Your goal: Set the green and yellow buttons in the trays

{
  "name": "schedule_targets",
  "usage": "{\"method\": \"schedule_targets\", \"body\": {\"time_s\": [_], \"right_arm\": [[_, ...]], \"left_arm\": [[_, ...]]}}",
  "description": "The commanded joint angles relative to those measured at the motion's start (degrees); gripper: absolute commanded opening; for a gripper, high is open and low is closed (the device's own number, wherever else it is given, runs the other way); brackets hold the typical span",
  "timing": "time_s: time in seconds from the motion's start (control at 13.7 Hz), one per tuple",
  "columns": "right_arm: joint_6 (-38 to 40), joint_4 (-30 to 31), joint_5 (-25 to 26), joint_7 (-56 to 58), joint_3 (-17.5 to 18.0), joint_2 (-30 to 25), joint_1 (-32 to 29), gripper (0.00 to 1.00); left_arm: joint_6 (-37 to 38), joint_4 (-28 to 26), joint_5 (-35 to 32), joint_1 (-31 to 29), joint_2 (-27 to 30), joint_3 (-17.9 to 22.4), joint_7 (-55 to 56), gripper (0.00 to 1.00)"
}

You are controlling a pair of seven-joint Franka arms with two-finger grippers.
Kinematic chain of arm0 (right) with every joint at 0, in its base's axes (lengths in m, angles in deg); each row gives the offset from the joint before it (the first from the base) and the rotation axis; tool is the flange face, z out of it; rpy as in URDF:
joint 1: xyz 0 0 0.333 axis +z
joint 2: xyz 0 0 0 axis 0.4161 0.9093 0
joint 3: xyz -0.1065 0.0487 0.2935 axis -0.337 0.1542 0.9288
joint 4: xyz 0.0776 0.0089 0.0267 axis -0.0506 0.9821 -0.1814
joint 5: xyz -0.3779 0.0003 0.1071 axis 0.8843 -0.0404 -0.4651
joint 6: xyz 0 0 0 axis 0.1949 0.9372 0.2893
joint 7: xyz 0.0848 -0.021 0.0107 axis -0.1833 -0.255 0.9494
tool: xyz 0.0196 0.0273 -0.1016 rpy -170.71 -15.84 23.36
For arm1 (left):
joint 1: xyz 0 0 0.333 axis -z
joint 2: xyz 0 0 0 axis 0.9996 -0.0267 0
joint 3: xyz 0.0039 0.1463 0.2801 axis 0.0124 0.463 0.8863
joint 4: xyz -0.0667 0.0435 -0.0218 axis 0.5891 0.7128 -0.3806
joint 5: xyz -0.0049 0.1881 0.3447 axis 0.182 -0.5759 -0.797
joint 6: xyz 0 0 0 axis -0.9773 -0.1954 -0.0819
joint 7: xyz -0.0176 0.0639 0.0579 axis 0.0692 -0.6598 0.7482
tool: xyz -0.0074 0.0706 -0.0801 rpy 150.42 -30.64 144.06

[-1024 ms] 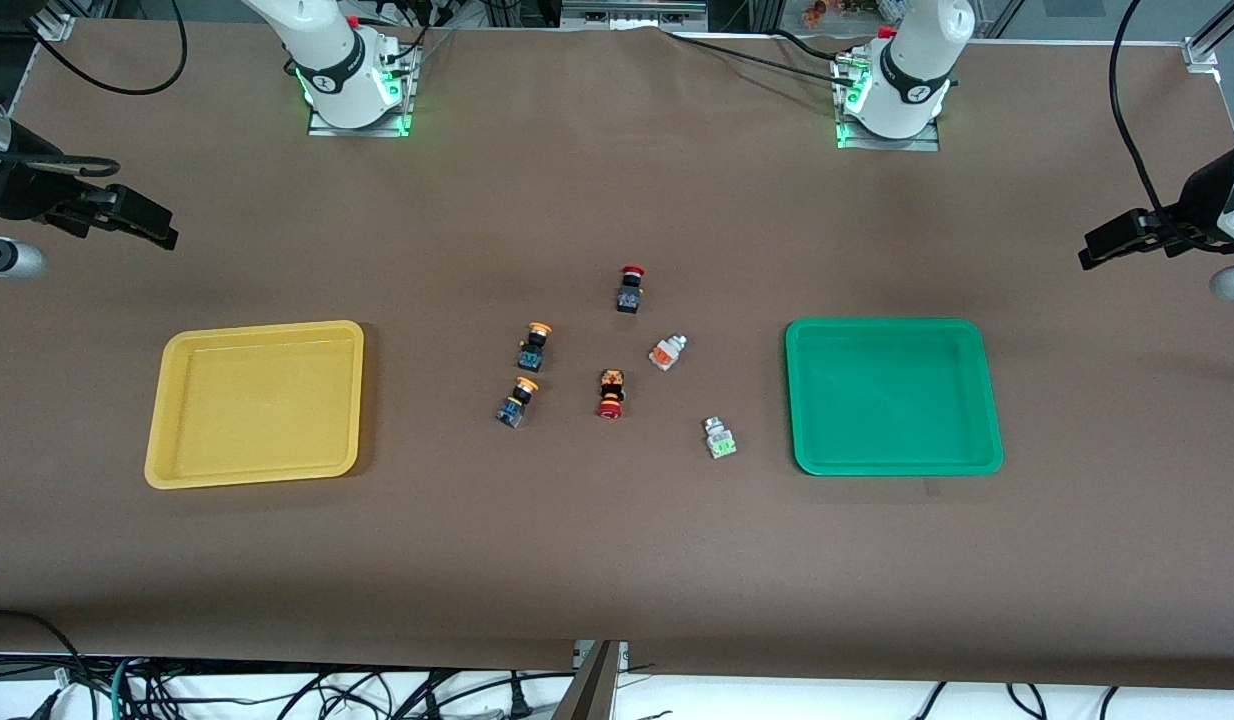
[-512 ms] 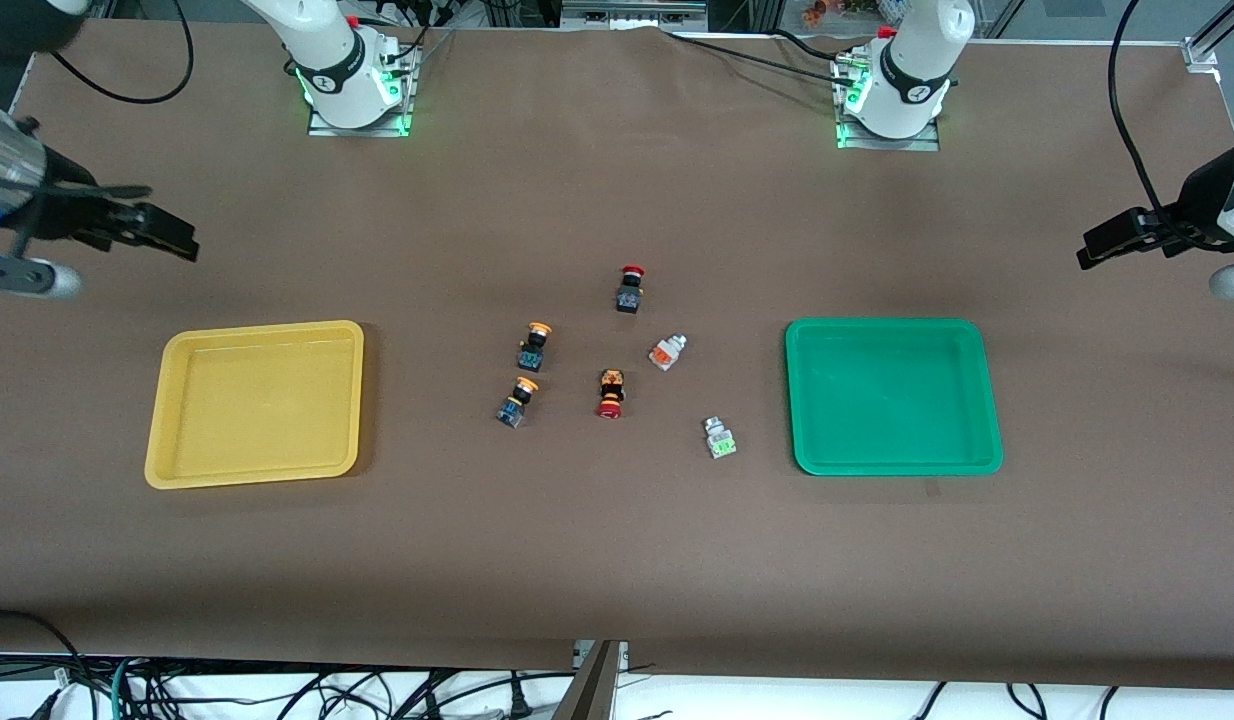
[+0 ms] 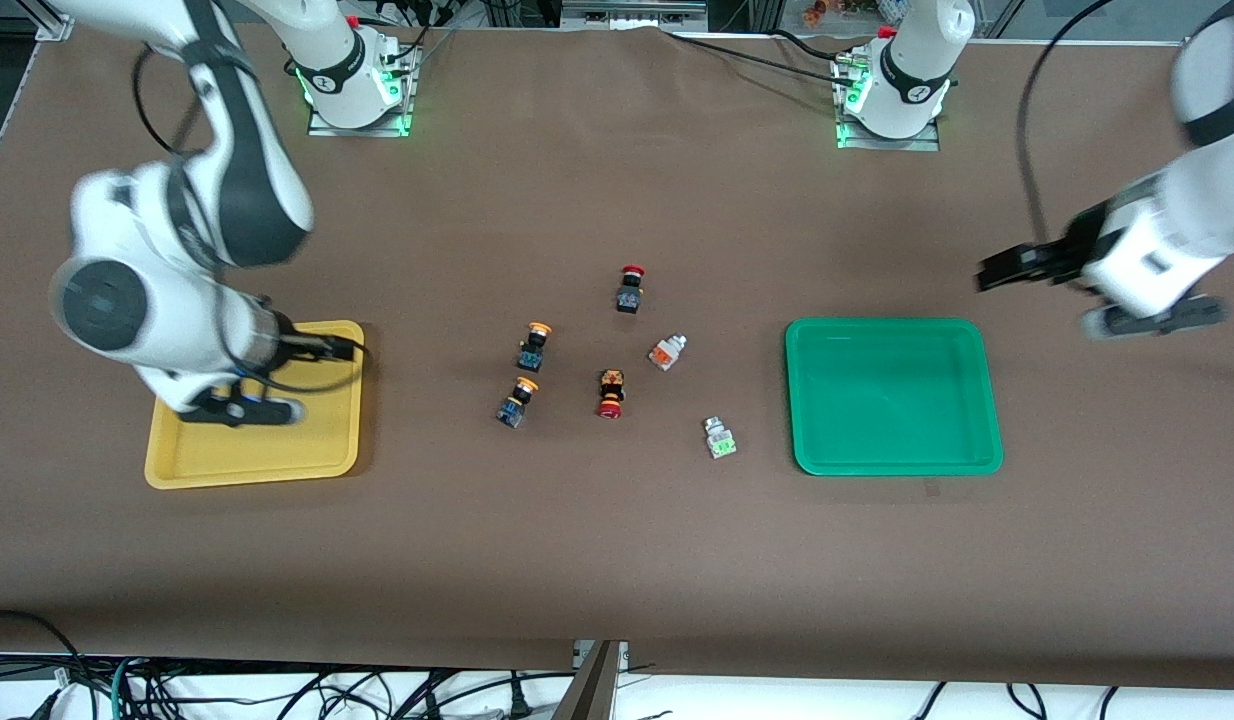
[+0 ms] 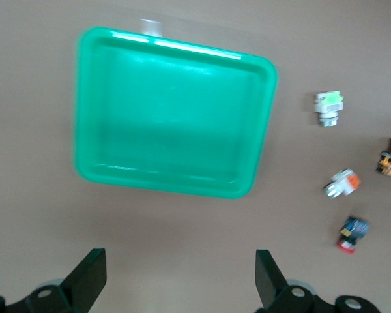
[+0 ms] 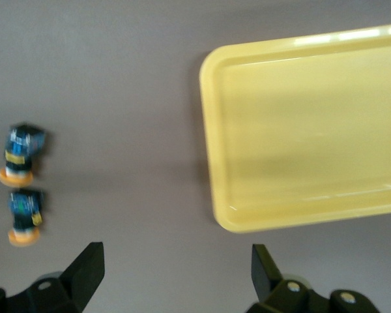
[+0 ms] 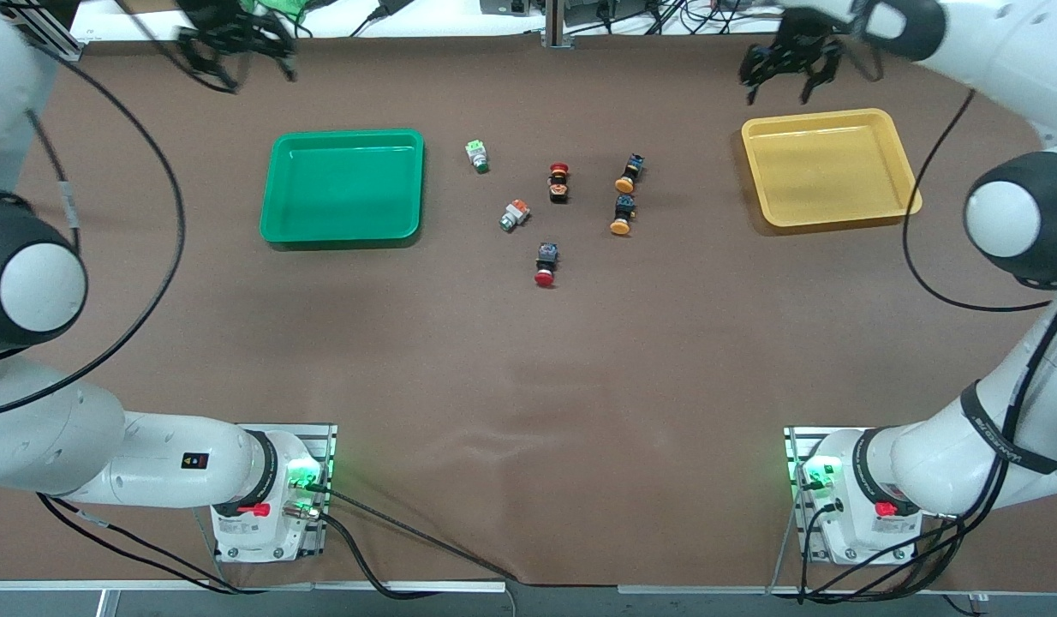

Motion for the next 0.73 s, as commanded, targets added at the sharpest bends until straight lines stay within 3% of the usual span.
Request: {"method": "schedule_targets", "body": {"time_s": [0.0,0.15,0.37,0.66], "right_arm": [[-6.3,-1.0,-1.2,-16.3,-0.3,5.5,7.8,1.0],[-10.8,-0.9,-1.2,-26.2,-0.3,8.5,12.8,1.0],[-13.8,-0.8,-1.3,-30.4,-0.3,11.9,16.1,1.0],[-19.7,0.5,-1.3,-33.8,-0.3,15.1,18.5,1.0]], "left_arm": [[-11.7,2.0,-0.5,4.1,-11.2,-6.6,12.0,1.0],[-23.1,5.3,-0.5,7.6,-20.0,-6.4,16.7,1.0],[-29.1,16.1,-0.4,9.8,-32.3,-5.1,17.5,1.0],[-36.7,18.1,-0.3,12.8,-40.0,-3.4,23.3,1.0]]}}
